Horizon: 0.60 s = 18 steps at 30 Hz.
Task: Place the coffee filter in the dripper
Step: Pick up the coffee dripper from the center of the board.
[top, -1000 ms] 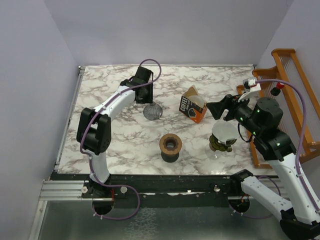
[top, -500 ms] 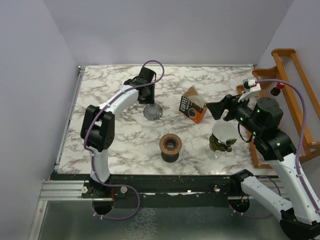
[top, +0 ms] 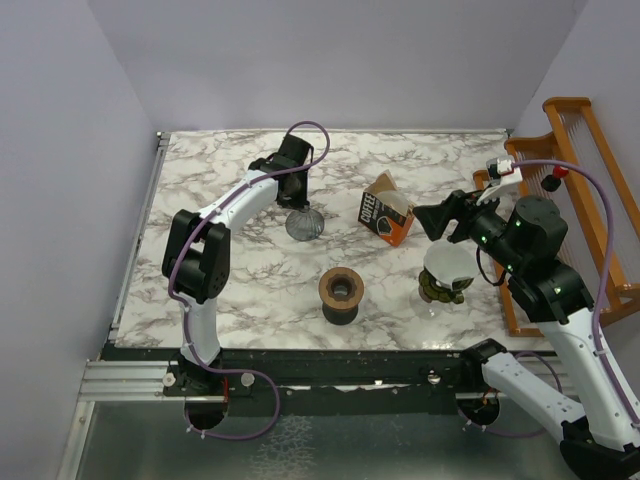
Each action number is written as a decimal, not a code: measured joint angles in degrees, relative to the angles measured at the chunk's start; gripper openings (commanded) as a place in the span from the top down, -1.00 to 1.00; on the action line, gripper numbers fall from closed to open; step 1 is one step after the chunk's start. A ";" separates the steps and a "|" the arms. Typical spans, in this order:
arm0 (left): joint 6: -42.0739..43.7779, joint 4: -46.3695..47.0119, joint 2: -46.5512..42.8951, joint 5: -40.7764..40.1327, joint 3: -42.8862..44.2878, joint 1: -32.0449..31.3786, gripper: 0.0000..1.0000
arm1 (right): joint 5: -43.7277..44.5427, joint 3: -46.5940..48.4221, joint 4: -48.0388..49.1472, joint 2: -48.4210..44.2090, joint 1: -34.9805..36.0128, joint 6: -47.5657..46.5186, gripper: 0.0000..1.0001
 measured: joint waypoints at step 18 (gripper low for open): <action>0.24 -0.85 -0.35 0.04 0.22 0.00 1.00 | -1.20 -0.02 0.02 0.17 -0.02 0.50 -0.48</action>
